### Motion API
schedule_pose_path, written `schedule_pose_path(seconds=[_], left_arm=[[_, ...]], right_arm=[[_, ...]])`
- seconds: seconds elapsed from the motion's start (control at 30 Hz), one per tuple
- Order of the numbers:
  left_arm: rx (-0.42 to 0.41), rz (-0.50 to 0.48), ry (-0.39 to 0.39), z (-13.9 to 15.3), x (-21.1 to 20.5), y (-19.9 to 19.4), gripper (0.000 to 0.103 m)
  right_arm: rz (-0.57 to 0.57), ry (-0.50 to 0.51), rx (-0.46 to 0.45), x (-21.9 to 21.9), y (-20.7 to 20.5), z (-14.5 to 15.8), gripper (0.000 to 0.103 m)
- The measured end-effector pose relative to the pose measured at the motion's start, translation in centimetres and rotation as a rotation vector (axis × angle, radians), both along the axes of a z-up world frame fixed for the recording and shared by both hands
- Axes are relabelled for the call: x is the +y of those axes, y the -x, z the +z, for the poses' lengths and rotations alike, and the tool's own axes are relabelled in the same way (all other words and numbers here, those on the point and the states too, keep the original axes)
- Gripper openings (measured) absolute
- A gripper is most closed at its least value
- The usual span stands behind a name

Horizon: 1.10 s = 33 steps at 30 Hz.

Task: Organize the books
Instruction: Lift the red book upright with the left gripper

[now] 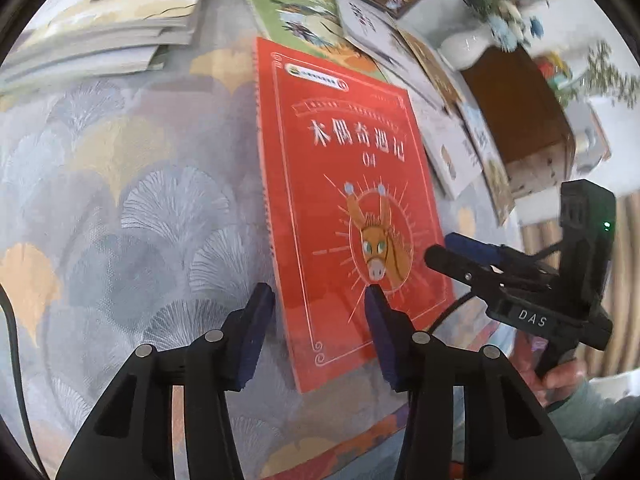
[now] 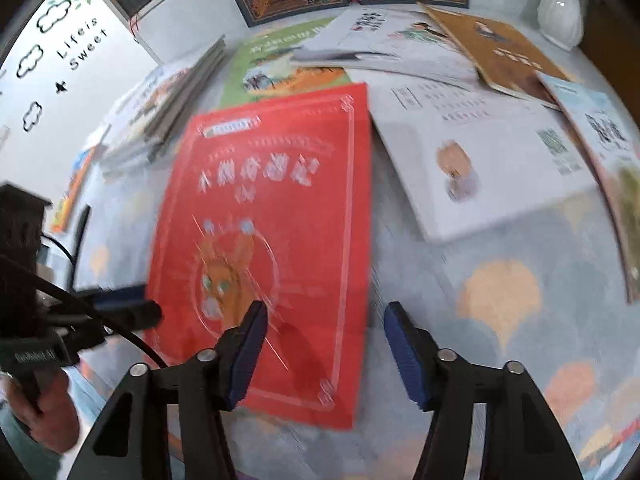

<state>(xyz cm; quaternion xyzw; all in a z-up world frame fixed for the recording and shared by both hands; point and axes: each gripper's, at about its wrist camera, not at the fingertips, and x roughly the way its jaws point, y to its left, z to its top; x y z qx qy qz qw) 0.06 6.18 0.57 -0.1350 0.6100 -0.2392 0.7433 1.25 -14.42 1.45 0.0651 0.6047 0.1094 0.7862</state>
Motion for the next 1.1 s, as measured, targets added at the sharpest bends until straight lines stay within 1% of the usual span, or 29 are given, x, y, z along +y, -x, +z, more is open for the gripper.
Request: schedule_pose_path(seconds=[0.07,0.1,0.13,0.2,0.23,0.27,0.3,0.33,0.37,0.4,0.43,0.5,0.57,0.6,0.63,0.7,0.77,0.83,0.87,0.9,0.93,1.0,1.07,1.1], left_arm=[[-0.027,-0.031,-0.044,0.1,-0.9,0.3,0.045],[-0.039,-0.038,-0.042,0.2,-1.3,0.4,0.047],[-0.036,-0.04,-0.011,0.2,-1.3,0.3,0.048],[-0.019,-0.017,0.048,0.2,-0.8,0.2,0.048],[-0.011,0.001,0.097,0.4,-0.2,0.2,0.048],[-0.003,0.021,0.166,0.8,0.5,0.2,0.048],[0.009,0.053,0.283,1.2,1.5,0.2,0.048],[0.018,0.077,0.375,1.5,2.3,0.2,0.048],[0.027,0.098,0.448,1.7,2.8,0.1,0.048],[0.03,0.112,0.489,1.9,2.9,0.0,0.048],[0.027,0.114,0.481,1.9,2.6,-0.1,0.048],[0.026,0.107,0.377,1.2,1.4,-0.1,0.048],[0.042,0.098,0.251,-0.1,0.3,-0.1,0.037],[0.048,0.095,0.198,-0.8,-0.5,0.0,0.027],[0.055,0.09,0.181,-1.1,-0.8,0.1,0.018],[0.057,0.095,0.174,-1.5,-1.5,0.3,0.017],[0.056,0.104,0.213,-1.0,-1.7,0.3,0.014],[0.062,0.117,0.302,-0.3,-1.6,-0.1,0.014],[0.08,0.128,0.366,0.0,-1.3,-0.6,0.014],[0.093,0.137,0.411,0.3,-1.2,-1.0,0.014],[0.106,0.141,0.452,0.3,-1.3,-1.3,0.014],[0.131,0.155,0.528,0.4,-0.9,-2.1,0.014],[0.16,0.168,0.594,0.6,-1.3,-2.9,0.014],[0.175,0.175,0.607,0.5,-1.5,-3.3,0.014]], right_arm=[[-0.01,0.007,-0.017,0.1,0.7,0.1,0.052],[-0.002,0.014,-0.021,0.4,0.8,0.1,0.051],[-0.002,0.039,-0.028,0.6,0.7,0.2,0.052],[-0.002,0.031,-0.028,0.4,0.7,0.2,0.052],[-0.018,-0.005,-0.022,-0.2,0.7,0.1,0.052],[-0.033,-0.037,-0.016,-0.6,0.6,0.1,0.052],[-0.052,-0.073,-0.007,-1.1,0.5,0.0,0.052],[-0.077,-0.119,0.005,-1.8,0.5,-0.1,0.052],[-0.09,-0.144,0.009,-2.0,0.5,-0.2,0.052],[-0.1,-0.163,0.015,-2.2,0.5,-0.2,0.052],[-0.103,-0.165,0.016,-2.1,0.5,-0.2,0.052],[-0.092,-0.153,0.012,-1.8,0.6,-0.1,0.052],[-0.081,-0.136,0.007,-1.2,0.7,0.1,0.052],[-0.079,-0.133,0.006,-1.1,0.8,0.1,0.052],[-0.078,-0.134,0.007,-1.1,0.9,0.1,0.052],[-0.082,-0.153,0.019,-1.4,0.6,0.0,0.052],[-0.101,-0.201,0.053,-2.2,0.5,-0.1,0.052],[-0.135,-0.286,0.096,-3.6,0.3,-0.1,0.052],[-0.157,-0.35,0.118,-4.5,0.4,-0.2,0.053],[-0.18,-0.403,0.132,-5.2,0.5,-0.3,0.054],[-0.204,-0.453,0.141,-5.9,0.5,-0.4,0.058],[-0.25,-0.547,0.15,-7.1,0.5,-0.6,0.063],[-0.263,-0.618,0.172,-7.4,0.4,-1.2,0.063],[-0.267,-0.652,0.184,-7.2,0.2,-1.6,0.063]])
